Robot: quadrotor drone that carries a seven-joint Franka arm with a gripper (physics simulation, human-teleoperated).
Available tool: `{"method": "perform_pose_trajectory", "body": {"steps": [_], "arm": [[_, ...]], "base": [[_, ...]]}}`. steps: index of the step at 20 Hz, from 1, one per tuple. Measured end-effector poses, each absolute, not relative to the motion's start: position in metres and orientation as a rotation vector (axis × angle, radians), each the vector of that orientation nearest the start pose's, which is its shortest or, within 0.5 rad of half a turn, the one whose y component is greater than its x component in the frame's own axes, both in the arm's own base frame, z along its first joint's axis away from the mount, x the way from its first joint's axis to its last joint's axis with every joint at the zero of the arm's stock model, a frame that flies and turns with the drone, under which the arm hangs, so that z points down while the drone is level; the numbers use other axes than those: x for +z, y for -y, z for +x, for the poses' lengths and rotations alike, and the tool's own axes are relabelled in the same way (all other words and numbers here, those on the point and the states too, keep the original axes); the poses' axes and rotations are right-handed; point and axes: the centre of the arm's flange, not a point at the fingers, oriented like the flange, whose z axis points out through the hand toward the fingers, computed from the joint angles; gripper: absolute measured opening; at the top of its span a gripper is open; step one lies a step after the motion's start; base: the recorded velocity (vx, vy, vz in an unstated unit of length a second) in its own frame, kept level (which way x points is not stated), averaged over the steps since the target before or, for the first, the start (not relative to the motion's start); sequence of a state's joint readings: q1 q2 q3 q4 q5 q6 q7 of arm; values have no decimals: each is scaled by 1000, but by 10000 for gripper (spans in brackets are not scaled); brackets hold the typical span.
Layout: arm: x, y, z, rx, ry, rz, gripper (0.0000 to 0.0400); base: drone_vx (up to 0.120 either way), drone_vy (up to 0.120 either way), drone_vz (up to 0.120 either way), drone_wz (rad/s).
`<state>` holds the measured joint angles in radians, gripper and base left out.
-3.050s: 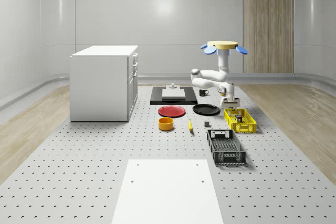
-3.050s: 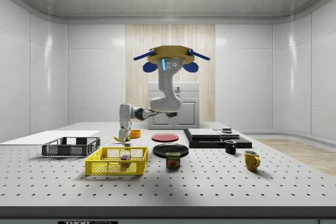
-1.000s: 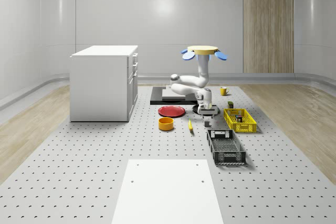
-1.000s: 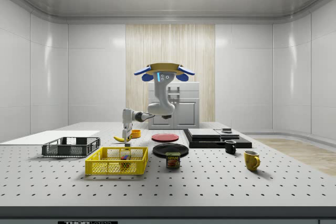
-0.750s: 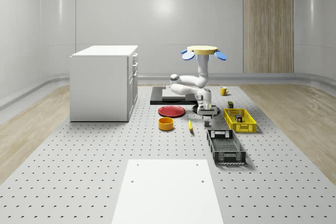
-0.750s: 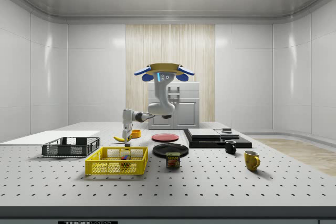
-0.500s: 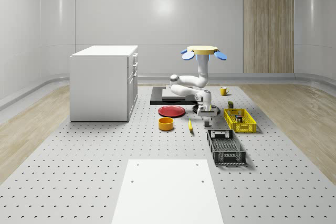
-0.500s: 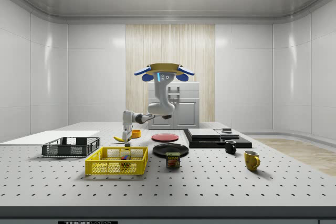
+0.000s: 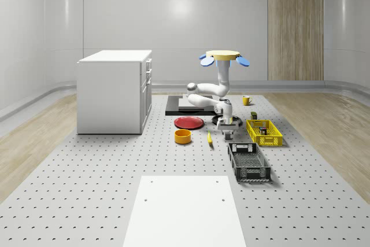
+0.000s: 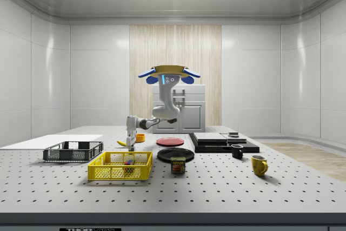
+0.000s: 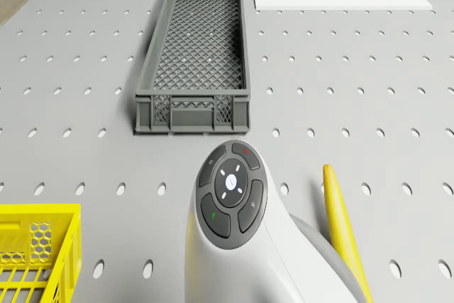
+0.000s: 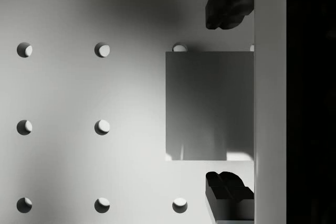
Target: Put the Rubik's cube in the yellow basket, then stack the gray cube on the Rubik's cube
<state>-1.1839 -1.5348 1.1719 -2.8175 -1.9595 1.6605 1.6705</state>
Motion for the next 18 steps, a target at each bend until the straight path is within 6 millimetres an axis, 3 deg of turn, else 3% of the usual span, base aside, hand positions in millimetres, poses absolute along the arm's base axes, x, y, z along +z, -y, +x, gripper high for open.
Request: {"method": "perform_pose_trajectory", "body": {"steps": [10, 14, 18], "arm": [[567, -10, 307, 786, 2, 1, 400], [569, -10, 307, 786, 2, 1, 315], [570, -10, 307, 786, 2, 1, 274]], "base": [[0, 0, 0, 0], [0, 0, 0, 0], [0, 0, 0, 0]]}}
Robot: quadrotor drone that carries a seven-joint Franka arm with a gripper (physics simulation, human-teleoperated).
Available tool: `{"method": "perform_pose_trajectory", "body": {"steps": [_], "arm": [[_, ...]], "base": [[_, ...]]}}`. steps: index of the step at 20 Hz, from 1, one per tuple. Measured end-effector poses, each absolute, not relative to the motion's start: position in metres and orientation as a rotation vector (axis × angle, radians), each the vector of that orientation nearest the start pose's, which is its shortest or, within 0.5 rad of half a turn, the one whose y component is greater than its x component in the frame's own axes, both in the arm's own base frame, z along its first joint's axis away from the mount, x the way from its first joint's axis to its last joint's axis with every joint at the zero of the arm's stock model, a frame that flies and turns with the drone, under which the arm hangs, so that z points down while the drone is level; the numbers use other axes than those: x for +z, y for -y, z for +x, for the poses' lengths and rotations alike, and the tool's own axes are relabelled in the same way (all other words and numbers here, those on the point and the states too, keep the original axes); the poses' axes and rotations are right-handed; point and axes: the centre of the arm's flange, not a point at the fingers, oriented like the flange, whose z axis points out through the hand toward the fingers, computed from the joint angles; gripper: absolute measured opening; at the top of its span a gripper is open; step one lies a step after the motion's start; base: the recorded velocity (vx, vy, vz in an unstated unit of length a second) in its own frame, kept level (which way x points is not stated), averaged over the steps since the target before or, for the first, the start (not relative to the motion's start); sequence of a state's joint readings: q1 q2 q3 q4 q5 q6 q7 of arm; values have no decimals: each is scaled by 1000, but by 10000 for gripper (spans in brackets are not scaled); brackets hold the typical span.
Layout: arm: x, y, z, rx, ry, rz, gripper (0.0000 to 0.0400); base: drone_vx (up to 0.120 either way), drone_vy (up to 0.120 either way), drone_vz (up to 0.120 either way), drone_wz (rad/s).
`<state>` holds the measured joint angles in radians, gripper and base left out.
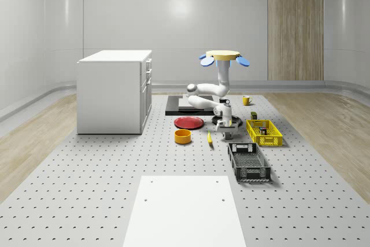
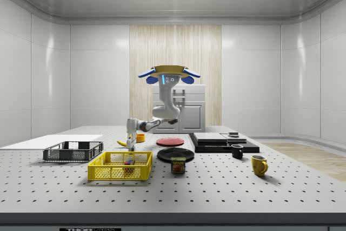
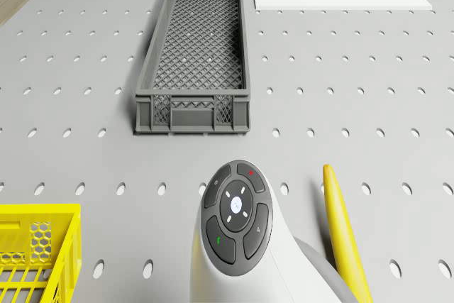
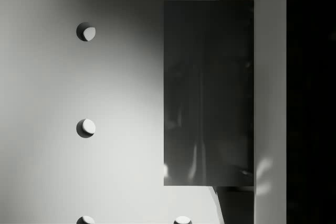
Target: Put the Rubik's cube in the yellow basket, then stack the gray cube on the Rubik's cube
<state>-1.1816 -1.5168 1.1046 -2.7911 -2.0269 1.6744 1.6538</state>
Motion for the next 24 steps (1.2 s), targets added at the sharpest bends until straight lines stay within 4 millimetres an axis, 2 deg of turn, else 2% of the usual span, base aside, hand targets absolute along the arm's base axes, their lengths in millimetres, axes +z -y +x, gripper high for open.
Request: {"method": "perform_pose_trajectory", "body": {"steps": [5, 13, 24], "arm": [[571, -10, 307, 786, 2, 1, 257], [568, -10, 307, 786, 2, 1, 252], [527, -10, 307, 786, 2, 1, 250]], "base": [[0, 0, 0, 0], [0, 0, 0, 0], [0, 0, 0, 0]]}}
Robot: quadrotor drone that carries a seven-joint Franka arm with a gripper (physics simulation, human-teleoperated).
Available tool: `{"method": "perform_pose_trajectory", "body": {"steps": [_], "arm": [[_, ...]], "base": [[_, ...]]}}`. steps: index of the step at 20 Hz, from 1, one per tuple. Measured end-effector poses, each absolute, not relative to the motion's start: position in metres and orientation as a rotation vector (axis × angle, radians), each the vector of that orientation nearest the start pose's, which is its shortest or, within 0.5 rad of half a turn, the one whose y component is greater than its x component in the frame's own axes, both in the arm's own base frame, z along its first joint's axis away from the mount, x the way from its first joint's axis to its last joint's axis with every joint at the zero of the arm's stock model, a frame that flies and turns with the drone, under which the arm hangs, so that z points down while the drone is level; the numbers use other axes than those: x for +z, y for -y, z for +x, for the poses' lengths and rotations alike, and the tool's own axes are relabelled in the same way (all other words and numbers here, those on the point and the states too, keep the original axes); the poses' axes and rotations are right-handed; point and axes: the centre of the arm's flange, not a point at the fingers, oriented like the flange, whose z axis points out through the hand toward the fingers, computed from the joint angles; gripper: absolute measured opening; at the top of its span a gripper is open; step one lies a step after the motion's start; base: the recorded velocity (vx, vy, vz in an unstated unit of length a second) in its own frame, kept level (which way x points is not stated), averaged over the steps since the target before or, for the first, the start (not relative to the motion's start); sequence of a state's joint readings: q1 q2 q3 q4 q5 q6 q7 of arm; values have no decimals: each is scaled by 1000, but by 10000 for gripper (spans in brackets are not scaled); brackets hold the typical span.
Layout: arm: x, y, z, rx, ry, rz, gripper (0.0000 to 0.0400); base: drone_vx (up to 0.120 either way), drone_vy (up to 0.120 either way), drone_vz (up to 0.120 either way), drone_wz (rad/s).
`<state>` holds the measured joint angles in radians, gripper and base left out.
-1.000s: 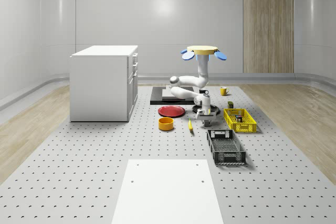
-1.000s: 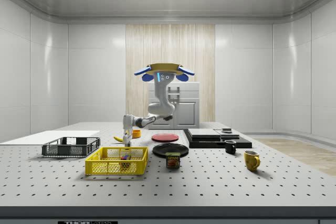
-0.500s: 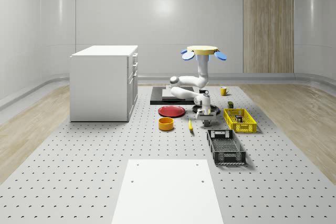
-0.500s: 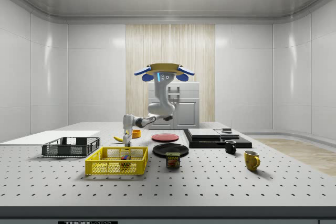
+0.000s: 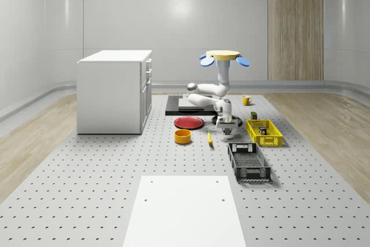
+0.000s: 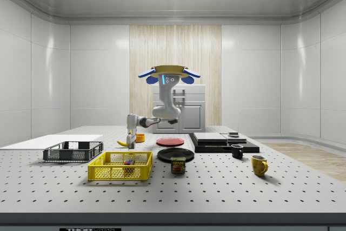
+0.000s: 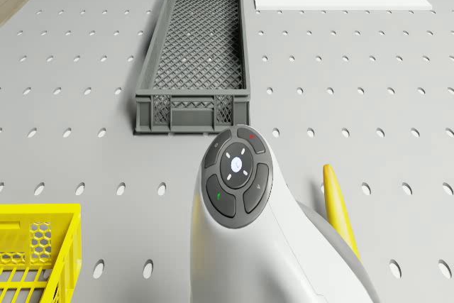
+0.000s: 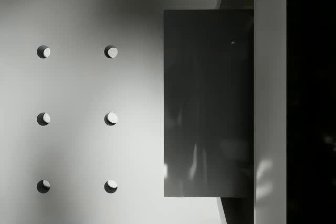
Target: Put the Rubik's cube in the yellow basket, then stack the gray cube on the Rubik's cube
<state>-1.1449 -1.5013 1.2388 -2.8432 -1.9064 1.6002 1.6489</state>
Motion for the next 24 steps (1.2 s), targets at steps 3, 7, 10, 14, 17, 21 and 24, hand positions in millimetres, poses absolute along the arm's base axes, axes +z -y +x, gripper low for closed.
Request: {"method": "perform_pose_trajectory", "body": {"steps": [3, 7, 10, 14, 17, 21, 24], "arm": [[521, -10, 307, 786, 2, 1, 250], [516, -10, 307, 786, 2, 1, 250], [514, -10, 307, 786, 2, 1, 250], [513, -10, 307, 786, 2, 1, 250], [513, -10, 307, 786, 2, 1, 250], [513, -10, 307, 786, 2, 1, 250], [513, -10, 307, 786, 2, 1, 250]], "base": [[0, 0, 0, 0], [0, 0, 10, 0], [0, 0, 120, 0], [-90, 90, 90, 0], [-120, 120, 93, 0], [-90, 120, 90, 0], [0, 120, 0, 0]]}}
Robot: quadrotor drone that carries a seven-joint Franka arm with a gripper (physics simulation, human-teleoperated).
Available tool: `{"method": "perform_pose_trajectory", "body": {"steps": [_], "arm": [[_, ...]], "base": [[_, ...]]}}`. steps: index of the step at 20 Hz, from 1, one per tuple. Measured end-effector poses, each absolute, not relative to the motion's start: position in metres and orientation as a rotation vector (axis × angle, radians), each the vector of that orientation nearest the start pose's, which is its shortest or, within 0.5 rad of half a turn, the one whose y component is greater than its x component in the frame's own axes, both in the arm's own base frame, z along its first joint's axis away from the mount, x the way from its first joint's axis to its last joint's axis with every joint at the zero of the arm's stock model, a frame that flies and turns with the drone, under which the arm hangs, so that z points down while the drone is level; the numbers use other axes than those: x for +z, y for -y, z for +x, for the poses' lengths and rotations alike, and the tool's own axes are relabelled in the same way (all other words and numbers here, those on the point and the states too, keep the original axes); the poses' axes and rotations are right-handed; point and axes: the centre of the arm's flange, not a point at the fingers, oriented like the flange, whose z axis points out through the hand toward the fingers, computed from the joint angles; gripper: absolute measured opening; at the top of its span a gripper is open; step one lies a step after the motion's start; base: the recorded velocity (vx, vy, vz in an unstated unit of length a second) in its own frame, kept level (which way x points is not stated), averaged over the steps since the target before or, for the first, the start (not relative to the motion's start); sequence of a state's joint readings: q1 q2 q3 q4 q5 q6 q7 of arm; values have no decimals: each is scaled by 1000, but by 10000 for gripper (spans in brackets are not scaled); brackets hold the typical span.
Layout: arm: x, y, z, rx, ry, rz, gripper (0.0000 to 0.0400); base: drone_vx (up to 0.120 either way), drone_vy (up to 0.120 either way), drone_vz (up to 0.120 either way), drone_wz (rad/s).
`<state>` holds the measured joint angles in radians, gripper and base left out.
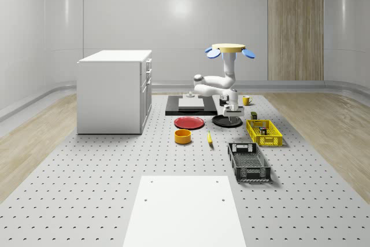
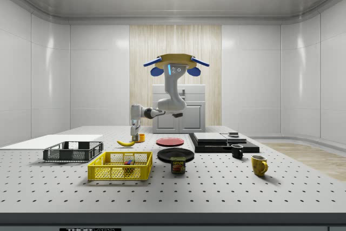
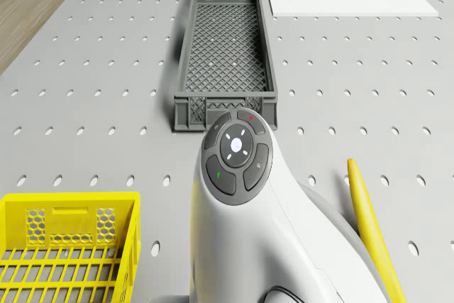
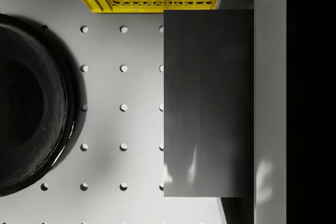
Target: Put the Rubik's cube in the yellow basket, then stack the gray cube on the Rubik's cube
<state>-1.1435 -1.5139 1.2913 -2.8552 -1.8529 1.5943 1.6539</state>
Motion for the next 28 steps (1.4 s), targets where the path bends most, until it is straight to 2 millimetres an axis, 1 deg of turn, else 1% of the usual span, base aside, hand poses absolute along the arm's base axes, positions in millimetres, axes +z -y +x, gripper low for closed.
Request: {"method": "perform_pose_trajectory", "body": {"steps": [17, 20, 23, 28], "arm": [[513, -10, 307, 786, 2, 1, 250], [513, -10, 307, 786, 2, 1, 250], [513, -10, 307, 786, 2, 1, 250], [513, -10, 307, 786, 2, 1, 250]], "base": [[0, 120, 0, 0], [-27, 120, 0, 0], [-107, 120, 0, 0], [0, 120, 0, 0]]}}
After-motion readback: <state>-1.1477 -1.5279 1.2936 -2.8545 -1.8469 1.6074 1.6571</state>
